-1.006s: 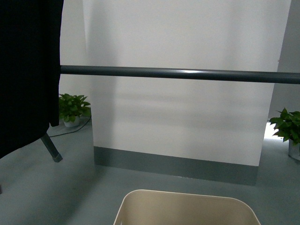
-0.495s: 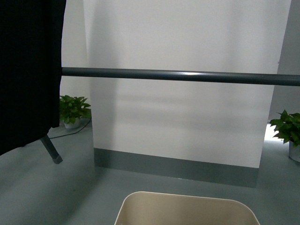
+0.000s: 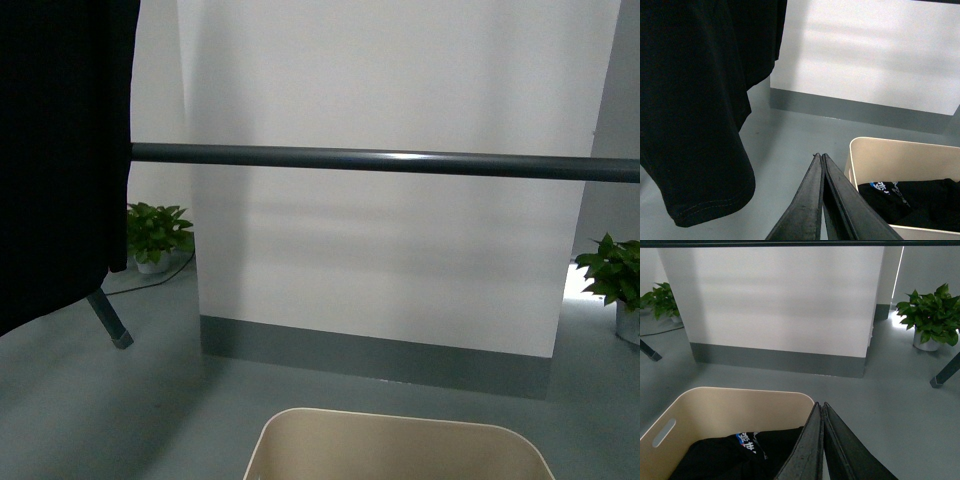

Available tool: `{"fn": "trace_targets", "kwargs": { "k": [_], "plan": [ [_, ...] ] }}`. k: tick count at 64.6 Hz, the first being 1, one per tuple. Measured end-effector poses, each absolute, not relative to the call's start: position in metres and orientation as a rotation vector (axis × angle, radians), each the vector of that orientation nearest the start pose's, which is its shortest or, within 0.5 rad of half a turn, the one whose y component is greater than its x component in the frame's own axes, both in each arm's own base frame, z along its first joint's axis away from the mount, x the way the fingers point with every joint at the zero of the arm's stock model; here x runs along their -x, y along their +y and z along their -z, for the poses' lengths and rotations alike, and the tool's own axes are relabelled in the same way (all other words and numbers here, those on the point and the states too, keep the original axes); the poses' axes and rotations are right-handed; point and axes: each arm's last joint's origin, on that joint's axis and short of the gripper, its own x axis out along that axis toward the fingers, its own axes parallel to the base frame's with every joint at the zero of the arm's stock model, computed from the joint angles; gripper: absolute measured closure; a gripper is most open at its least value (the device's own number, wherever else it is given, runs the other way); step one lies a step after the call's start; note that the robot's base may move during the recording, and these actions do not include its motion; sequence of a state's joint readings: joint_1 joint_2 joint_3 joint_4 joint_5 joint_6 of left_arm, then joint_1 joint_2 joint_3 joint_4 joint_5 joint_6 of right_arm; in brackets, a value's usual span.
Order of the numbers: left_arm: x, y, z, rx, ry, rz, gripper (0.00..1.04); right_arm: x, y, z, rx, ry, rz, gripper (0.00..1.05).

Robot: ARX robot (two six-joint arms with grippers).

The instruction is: Move hamper under clothes hanger

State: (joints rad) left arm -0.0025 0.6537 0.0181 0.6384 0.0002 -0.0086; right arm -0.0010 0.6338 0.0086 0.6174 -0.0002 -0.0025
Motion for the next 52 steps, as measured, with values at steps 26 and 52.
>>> {"fn": "trace_targets", "kwargs": {
  "k": [26, 52],
  "plan": [
    [-0.126, 0.0, -0.172, 0.009, -0.018, 0.003, 1.01, -0.124, 0.0, -0.168, 0.002, -0.005, 0.0, 1.02],
    [-0.114, 0.0, -0.173, 0.008, -0.022, 0.003, 1.01, -0.114, 0.0, -0.169, 0.002, -0.009, 0.0, 1.02]
  ]
}}
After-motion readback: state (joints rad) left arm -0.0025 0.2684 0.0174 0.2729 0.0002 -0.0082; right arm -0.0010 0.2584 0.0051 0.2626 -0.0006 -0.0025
